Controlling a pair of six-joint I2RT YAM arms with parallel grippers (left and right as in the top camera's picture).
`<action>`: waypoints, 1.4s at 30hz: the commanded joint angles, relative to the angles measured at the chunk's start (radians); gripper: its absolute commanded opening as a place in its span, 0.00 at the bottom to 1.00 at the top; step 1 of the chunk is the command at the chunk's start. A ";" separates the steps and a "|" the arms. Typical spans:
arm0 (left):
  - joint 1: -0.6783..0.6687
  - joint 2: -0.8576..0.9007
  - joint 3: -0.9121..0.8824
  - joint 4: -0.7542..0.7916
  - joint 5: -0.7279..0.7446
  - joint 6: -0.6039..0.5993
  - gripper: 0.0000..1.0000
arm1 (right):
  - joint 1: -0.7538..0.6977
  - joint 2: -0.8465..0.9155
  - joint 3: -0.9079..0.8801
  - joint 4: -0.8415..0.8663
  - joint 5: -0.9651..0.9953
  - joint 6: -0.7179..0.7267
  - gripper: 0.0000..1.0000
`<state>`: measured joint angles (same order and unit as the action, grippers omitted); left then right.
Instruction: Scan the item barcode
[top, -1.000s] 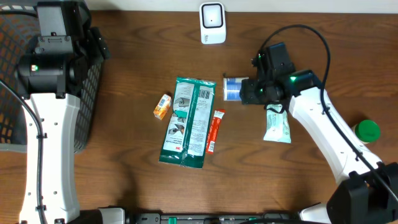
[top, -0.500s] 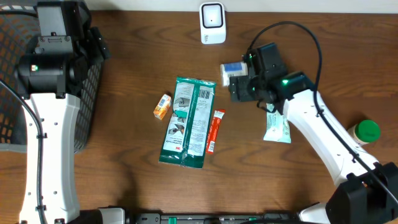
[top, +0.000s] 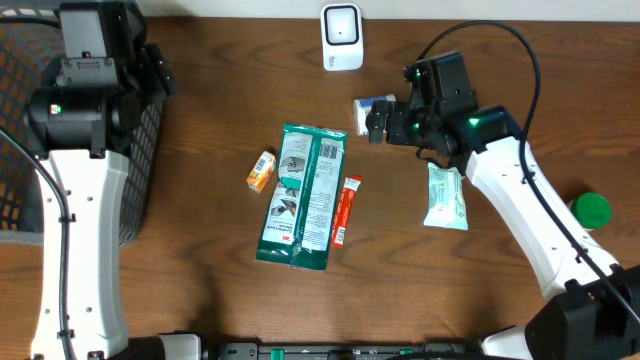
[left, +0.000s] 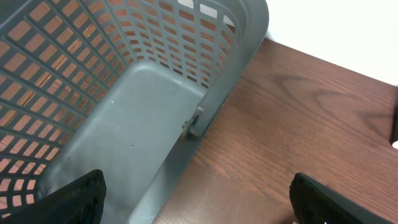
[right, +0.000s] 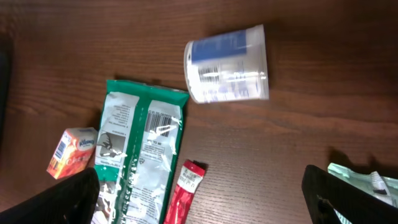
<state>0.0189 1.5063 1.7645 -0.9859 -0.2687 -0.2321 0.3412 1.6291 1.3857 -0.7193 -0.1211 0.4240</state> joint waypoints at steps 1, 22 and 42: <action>0.004 0.001 0.007 0.001 -0.016 -0.002 0.90 | -0.020 0.010 0.014 0.005 -0.007 0.035 0.99; 0.004 0.001 0.007 0.001 -0.016 -0.002 0.90 | -0.034 0.216 0.013 0.240 0.145 0.037 0.99; 0.004 0.001 0.007 0.001 -0.017 -0.002 0.90 | 0.005 0.237 0.011 0.101 0.130 -0.011 0.99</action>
<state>0.0189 1.5063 1.7645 -0.9859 -0.2687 -0.2325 0.3309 1.8481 1.3869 -0.5919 0.0002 0.4465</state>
